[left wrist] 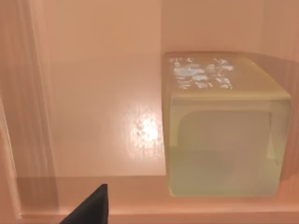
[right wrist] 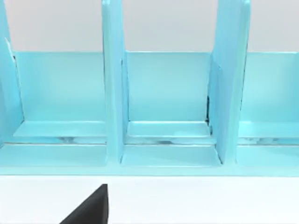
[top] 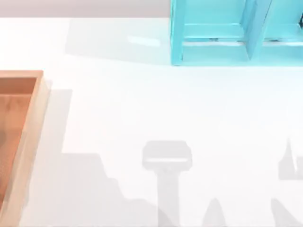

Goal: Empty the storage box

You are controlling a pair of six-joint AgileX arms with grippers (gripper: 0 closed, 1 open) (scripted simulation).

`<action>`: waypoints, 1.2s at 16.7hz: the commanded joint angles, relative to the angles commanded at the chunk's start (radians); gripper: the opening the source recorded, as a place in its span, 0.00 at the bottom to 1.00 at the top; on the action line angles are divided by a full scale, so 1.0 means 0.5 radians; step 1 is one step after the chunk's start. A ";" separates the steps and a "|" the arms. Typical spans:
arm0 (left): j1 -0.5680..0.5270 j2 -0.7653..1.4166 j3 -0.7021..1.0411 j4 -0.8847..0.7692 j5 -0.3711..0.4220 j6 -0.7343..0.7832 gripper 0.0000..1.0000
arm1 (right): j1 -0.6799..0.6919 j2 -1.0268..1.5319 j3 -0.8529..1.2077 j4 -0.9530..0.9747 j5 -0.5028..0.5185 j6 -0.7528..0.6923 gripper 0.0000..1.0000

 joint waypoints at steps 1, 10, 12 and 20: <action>0.001 0.019 -0.049 0.066 0.000 0.000 1.00 | 0.000 0.000 0.000 0.000 0.000 0.000 1.00; 0.011 0.212 -0.515 0.734 0.000 0.014 1.00 | 0.000 0.000 0.000 0.000 0.000 0.000 1.00; 0.011 0.212 -0.515 0.734 0.000 0.014 1.00 | 0.000 0.000 0.000 0.000 0.000 0.000 1.00; 0.011 0.212 -0.515 0.734 0.000 0.014 0.47 | 0.000 0.000 0.000 0.000 0.000 0.000 1.00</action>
